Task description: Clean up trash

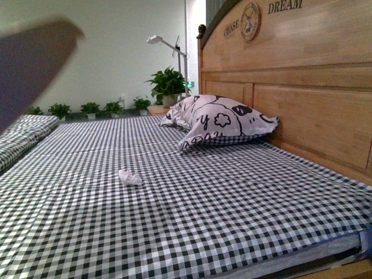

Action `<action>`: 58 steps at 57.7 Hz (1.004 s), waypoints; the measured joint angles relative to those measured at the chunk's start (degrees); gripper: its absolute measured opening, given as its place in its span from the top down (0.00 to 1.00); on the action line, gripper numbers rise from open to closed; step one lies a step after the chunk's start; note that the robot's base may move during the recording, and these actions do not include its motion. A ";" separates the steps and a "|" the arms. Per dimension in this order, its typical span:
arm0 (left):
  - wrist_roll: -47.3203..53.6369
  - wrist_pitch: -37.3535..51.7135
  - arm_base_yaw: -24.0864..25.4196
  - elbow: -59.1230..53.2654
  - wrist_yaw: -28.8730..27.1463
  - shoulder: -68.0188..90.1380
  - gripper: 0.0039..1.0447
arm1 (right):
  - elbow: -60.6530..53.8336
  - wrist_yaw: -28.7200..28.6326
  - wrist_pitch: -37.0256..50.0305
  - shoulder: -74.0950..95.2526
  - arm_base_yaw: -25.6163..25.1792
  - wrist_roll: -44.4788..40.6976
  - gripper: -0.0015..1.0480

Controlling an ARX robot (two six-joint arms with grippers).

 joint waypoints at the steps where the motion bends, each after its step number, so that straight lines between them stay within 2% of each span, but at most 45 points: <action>1: 0.00 -0.22 -0.37 0.46 -0.35 1.31 0.75 | 0.00 0.00 0.00 0.00 0.00 0.00 0.82; 9: 3.48 8.92 -4.22 5.57 -4.28 14.49 0.75 | -0.02 0.00 0.00 -0.02 0.00 0.00 0.82; 21: 14.34 18.73 -6.29 16.59 -7.45 32.81 0.75 | 0.00 0.02 0.00 -0.02 0.00 0.00 0.82; 31: 24.50 20.17 -7.54 24.59 -9.64 49.86 0.75 | 0.00 0.02 0.00 -0.02 0.00 0.00 0.82; 44: 34.69 18.34 -7.30 30.80 -8.61 62.55 0.75 | 0.00 0.00 0.00 -0.02 0.00 0.00 0.82; 58: 39.69 16.48 -4.76 36.89 -9.38 72.81 0.75 | 0.00 0.02 0.00 -0.02 0.00 0.00 0.82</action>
